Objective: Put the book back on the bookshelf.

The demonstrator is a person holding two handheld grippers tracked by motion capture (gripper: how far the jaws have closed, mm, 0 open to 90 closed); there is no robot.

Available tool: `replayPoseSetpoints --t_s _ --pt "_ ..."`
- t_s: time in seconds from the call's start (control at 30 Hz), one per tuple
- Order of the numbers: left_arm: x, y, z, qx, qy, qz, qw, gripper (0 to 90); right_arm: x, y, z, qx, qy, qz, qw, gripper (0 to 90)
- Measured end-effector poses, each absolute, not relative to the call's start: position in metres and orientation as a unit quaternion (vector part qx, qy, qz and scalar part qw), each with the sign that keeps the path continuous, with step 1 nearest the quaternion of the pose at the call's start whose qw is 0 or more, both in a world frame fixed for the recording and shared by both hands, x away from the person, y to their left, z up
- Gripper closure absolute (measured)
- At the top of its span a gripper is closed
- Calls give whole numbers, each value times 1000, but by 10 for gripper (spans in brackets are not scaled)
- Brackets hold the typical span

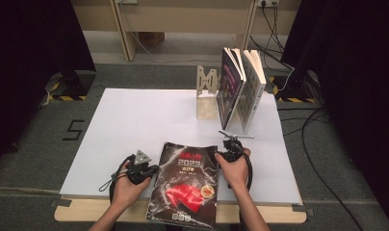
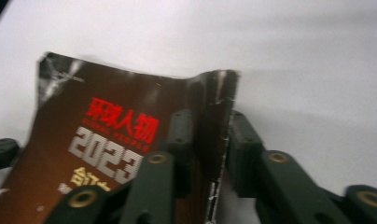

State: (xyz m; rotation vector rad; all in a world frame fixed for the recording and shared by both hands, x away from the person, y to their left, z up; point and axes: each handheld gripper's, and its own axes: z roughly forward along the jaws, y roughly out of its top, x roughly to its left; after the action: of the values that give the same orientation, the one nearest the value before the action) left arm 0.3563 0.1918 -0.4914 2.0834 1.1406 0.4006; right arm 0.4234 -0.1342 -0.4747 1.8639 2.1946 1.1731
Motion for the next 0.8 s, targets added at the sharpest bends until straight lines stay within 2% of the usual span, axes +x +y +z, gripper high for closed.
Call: replayPoseSetpoints --t_s 0.07,0.17,0.6,0.8 --pt "356 193 -492 806 443 156 361 875 424 -136 -472 592 705 391 3 826" --pt "356 194 -491 806 444 153 361 853 425 -137 -467 588 702 401 -9 852" --pt "359 204 -489 787 455 172 379 592 421 -142 -452 577 682 449 -16 877" --pt "360 206 -484 774 454 179 403 542 418 -151 -437 579 665 471 2 878"
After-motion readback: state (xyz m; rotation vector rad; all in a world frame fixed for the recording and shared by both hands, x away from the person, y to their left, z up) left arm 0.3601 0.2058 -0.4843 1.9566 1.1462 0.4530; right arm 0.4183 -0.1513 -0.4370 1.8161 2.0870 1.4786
